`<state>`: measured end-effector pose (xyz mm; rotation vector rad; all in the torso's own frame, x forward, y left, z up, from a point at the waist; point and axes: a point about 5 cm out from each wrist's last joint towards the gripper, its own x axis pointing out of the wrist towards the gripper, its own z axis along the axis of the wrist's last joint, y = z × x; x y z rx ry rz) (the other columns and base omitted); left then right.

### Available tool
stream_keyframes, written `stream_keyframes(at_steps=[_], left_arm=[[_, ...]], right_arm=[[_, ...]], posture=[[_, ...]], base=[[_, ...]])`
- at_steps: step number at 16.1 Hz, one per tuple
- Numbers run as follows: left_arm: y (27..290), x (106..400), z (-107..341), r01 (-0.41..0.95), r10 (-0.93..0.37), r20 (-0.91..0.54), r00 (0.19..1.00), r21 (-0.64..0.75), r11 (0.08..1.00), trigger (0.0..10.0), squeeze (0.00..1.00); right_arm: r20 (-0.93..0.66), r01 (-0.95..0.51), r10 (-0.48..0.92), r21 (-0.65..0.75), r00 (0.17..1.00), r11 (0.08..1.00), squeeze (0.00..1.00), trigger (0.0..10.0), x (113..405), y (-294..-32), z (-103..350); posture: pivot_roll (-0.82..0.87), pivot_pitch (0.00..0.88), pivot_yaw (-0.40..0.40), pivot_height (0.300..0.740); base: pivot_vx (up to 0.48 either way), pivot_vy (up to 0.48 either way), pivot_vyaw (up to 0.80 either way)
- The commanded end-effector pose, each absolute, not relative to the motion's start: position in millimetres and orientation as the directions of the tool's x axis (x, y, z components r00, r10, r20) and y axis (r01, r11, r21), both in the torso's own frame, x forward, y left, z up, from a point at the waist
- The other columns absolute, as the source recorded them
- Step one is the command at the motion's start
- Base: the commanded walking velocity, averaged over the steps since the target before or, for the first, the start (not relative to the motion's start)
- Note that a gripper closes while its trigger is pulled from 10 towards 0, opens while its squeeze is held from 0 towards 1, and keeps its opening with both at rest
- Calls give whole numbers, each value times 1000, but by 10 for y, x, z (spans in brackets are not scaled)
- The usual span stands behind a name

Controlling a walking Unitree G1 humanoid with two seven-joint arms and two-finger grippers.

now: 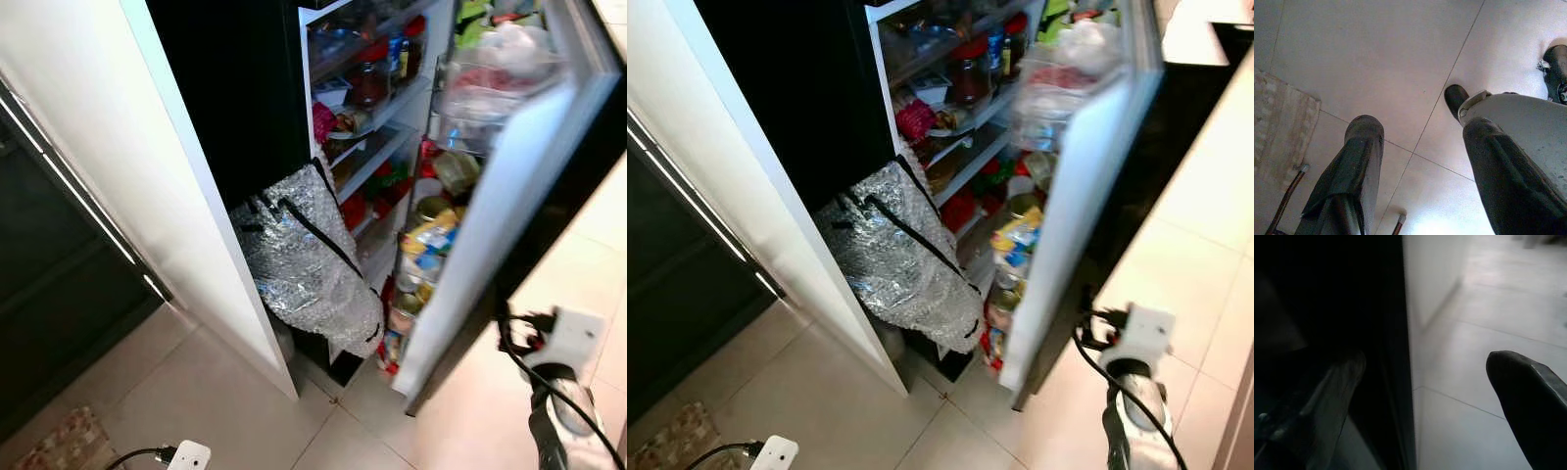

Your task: Restocking fridge

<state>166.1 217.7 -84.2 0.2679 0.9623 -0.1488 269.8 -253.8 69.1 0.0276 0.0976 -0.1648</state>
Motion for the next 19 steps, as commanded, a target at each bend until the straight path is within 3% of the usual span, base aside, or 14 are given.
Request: stream_keyframes(at_steps=[1, 8, 13, 16, 19], left_arm=[[2201, 1569, -878, 243, 4, -842, 540, 160, 957, 10000, 0], [2173, 1574, -881, 240, 2, -838, 546, 158, 958, 10000, 0], [2191, 1592, -870, 230, 13, -833, 553, 167, 959, 10000, 0], [2202, 1590, -869, 222, 20, -833, 554, 170, 960, 10000, 0], [2216, 1573, -873, 217, 25, -834, 552, 173, 961, 10000, 0]], right_arm=[[-78, 39, -38, 18, 996, 999, 0, 10000, 2783, -2347, 790], [-52, -306, 304, -35, 951, 951, 0, 10000, 3011, -1988, 1197], [-23, -560, 560, -23, 828, 828, 0, 10000, 3305, -1591, 1469], [4, -612, 612, -3, 791, 791, 0, 10000, 3463, -1450, 1597], [3, -718, 718, -27, 696, 695, 0, 10000, 3530, -1214, 1678]], posture=[[-77, 140, 54, 740], [-69, 142, 45, 740], [-54, 140, 40, 740], [-44, 139, 38, 740], [-33, 135, 34, 740]], base=[[0, 0, 0], [0, 0, 0], [0, 0, 0], [0, 0, 0], [0, 0, 0]])
